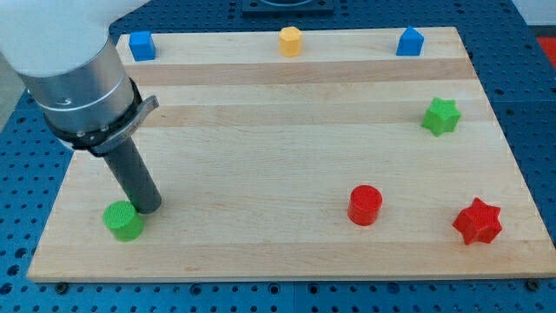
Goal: Move the red circle to the bottom center
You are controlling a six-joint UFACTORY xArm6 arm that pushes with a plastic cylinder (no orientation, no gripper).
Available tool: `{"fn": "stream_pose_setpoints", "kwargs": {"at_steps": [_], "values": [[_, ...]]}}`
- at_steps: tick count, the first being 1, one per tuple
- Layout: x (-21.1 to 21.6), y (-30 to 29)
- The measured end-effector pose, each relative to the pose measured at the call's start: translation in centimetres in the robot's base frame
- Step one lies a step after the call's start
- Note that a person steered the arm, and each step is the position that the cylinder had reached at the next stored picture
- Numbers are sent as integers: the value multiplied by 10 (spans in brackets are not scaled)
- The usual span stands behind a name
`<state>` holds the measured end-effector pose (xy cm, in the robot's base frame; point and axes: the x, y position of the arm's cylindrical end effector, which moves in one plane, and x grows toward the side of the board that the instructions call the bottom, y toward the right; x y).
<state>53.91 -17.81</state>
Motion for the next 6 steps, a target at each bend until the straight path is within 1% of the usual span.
{"fn": "stream_pose_setpoints", "kwargs": {"at_steps": [2, 3, 4, 5, 6], "values": [[6, -13], [14, -34], [19, -42], [19, -4], [19, 65]]}}
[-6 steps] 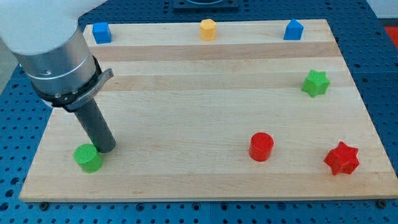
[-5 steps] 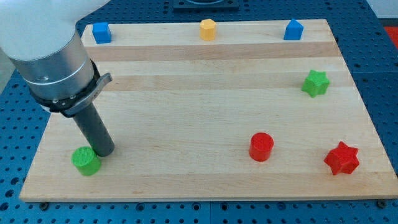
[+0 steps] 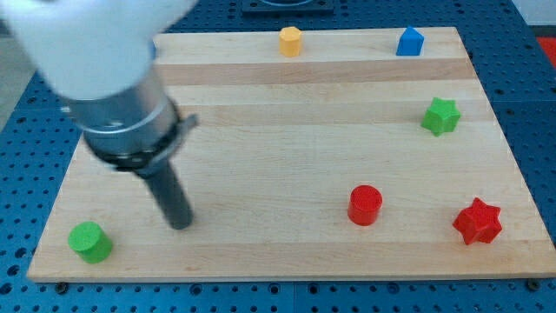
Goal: Move the red circle to the bottom center
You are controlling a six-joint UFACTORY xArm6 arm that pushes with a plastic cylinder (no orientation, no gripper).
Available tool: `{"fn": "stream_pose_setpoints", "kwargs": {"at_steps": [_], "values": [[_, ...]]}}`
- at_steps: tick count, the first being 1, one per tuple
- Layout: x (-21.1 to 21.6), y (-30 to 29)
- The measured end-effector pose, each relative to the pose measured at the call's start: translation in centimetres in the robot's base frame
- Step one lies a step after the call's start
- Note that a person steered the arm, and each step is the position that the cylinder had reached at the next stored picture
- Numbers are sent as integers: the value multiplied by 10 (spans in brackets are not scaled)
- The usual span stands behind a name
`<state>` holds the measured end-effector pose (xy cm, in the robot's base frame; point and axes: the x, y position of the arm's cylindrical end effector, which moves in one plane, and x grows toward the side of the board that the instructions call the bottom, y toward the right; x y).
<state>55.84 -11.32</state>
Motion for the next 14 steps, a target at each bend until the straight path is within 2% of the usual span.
{"fn": "stream_pose_setpoints", "kwargs": {"at_steps": [1, 2, 3, 4, 5, 6, 8, 11, 12, 13, 14], "values": [[-26, 22], [-56, 72], [-68, 159], [-70, 236], [-53, 275], [-40, 271], [-3, 211], [-9, 169], [-36, 168], [-28, 154], [-2, 143]]}}
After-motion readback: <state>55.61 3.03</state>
